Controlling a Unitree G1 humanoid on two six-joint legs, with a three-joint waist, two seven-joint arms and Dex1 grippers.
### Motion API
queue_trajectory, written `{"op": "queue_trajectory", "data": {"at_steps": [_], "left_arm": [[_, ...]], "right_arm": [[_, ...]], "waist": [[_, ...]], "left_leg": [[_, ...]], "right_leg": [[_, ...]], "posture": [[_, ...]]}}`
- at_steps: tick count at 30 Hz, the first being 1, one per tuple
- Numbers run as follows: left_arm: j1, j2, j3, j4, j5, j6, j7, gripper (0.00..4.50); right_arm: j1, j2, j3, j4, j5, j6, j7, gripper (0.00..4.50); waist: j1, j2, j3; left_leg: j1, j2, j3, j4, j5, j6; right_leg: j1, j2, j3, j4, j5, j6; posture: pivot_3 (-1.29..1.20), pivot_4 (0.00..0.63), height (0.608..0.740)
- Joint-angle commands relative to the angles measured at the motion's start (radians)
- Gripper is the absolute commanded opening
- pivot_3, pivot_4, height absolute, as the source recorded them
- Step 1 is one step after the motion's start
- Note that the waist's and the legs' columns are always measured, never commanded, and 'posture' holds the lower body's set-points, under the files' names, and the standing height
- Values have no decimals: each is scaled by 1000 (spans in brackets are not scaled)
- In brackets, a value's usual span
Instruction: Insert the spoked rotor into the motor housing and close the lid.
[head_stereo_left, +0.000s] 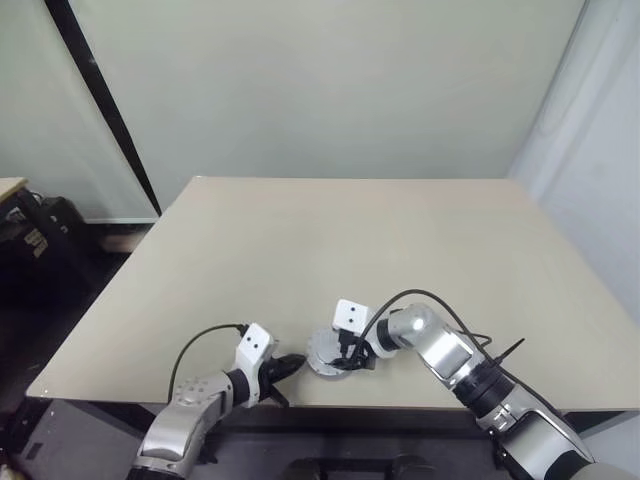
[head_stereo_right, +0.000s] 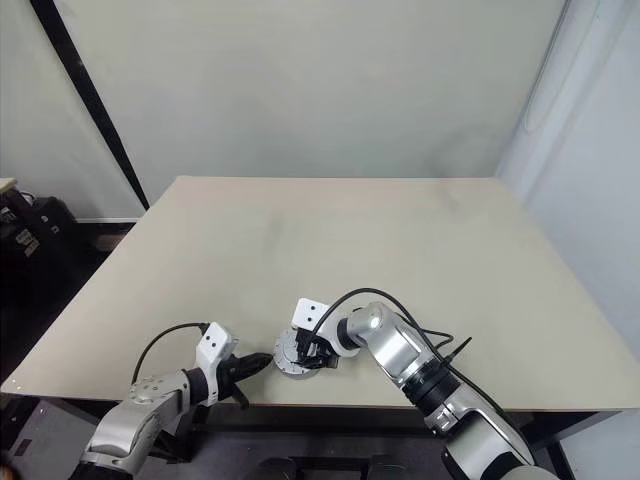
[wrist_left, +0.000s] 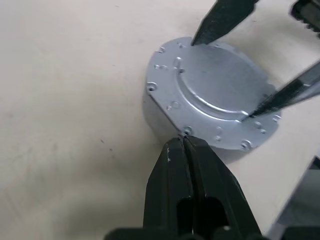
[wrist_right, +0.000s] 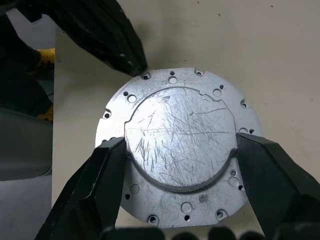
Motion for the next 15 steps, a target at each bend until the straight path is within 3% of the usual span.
{"op": "queue_trajectory", "data": {"at_steps": [1, 15], "left_arm": [[-45, -30, -38, 15, 22, -30, 6, 0], [-112, -100, -99, 145, 101, -85, 3, 0]], "right_arm": [[-5, -4, 20, -14, -15, 9, 10, 3191], [3, -21, 33, -42, -15, 32, 27, 3191]], "waist": [[1, 1, -1], [40, 12, -7]], "left_leg": [[0, 0, 0, 1, 0, 0], [0, -3, 1, 9, 0, 0]], "right_leg": [[0, 0, 0, 0, 0, 0], [8, -3, 0, -1, -2, -1]], "posture": [[0, 0, 740], [0, 0, 740]]}}
